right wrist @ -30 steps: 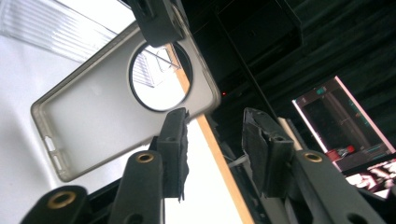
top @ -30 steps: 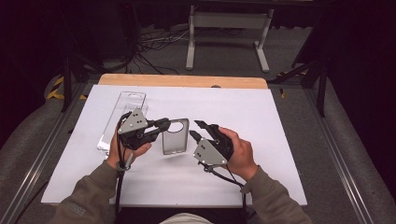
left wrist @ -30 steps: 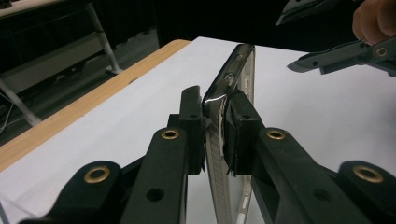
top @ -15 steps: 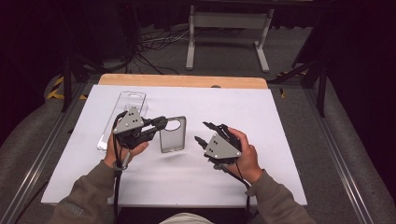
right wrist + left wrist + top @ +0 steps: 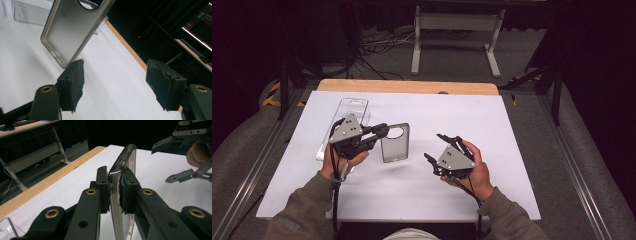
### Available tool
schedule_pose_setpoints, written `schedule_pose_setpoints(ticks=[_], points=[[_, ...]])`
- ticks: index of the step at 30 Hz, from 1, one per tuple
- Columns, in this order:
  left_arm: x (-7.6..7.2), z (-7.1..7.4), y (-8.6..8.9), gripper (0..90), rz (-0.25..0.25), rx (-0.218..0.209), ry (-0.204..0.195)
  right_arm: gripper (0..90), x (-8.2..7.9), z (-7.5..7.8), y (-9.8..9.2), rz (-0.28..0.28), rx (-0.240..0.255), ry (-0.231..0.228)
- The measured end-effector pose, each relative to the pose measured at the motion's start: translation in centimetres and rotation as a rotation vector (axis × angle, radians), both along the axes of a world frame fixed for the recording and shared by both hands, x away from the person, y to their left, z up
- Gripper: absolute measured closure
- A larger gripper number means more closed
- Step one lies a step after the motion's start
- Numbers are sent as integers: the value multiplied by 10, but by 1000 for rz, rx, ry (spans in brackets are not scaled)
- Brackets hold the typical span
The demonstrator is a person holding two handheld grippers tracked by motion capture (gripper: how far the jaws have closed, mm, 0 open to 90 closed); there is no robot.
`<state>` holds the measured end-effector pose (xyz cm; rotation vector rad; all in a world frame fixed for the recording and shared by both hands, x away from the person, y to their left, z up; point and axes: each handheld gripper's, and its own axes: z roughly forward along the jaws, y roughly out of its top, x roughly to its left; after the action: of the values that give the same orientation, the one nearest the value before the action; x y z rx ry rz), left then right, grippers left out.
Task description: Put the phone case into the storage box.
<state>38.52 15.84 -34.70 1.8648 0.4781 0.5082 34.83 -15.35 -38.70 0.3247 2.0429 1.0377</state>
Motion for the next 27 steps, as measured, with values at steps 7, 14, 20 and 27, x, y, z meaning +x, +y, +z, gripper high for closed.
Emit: schedule_pose_setpoints(ticks=[7,14,20,27], points=[[-1,1,3,794,4,-3,-6,276,-5,-7,-15,-16,14,40],[0,2,7,794,8,-11,-8,268,-8,-12,-28,-41,17,48],[1,4,13,794,18,-12,-15,262,-11,-17,-37,-49,26,61],[1,9,21,794,19,-26,-17,250,-15,-22,-49,-64,43,88]])
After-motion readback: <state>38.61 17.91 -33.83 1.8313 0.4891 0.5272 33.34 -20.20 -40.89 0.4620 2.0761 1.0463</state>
